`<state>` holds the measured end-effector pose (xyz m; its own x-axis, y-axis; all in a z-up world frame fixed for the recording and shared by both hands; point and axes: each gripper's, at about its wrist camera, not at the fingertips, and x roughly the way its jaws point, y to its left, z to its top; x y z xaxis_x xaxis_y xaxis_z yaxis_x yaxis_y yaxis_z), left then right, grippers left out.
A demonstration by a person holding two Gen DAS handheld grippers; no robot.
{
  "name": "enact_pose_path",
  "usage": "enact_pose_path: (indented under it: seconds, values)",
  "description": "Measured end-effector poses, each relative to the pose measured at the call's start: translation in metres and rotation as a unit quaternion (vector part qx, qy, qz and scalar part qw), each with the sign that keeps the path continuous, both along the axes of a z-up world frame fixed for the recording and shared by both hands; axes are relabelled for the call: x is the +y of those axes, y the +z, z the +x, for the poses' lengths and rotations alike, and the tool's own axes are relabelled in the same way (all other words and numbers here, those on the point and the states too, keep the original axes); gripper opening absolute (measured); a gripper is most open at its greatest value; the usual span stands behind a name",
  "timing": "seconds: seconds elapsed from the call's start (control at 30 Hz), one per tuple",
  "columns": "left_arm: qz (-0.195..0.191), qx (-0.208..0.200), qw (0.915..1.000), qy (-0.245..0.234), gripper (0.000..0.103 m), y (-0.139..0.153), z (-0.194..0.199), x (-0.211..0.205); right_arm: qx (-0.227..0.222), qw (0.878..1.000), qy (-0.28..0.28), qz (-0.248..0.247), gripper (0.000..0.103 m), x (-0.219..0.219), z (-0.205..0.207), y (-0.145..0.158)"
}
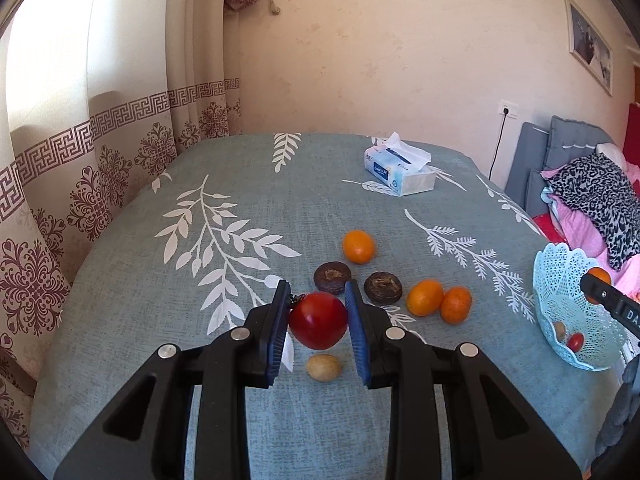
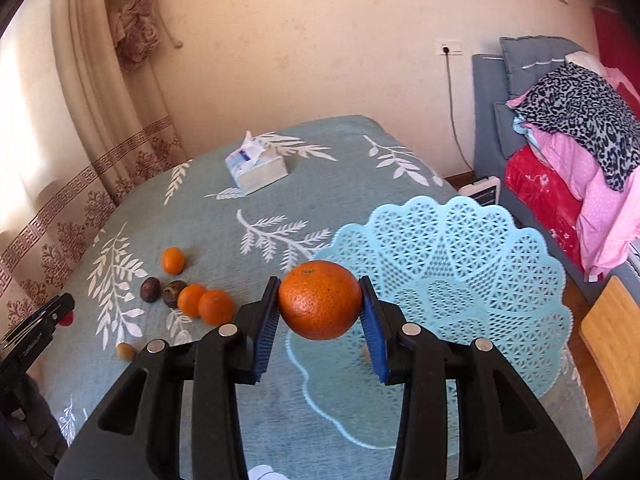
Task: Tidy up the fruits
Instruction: 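Grasp the large orange and drop it in the basket with the right gripper while the left holds the tomato, then carry the small red tomato into the blue basket and open the left gripper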
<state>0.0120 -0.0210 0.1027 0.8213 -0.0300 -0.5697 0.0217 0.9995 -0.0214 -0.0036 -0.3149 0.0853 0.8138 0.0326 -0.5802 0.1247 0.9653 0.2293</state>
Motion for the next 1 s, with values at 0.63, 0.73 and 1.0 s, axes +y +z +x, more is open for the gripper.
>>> enact_pose_path:
  seconds: [0.63, 0.73, 1.0]
  values:
    - [0.015, -0.018, 0.9978, -0.063, 0.028, 0.018, -0.023, -0.056, -0.023, 0.995, -0.087, 0.046, 0.058, -0.060, -0.014, 0.011]
    - [0.015, -0.018, 0.9972, -0.072, 0.028, 0.019, -0.025, -0.063, -0.033, 0.994, -0.092, 0.052, 0.058, -0.064, -0.019, 0.017]
    - [0.012, -0.015, 0.9936, -0.111, 0.028, 0.023, -0.022, -0.092, -0.057, 0.991, -0.100, 0.062, 0.058, -0.072, -0.032, 0.032]
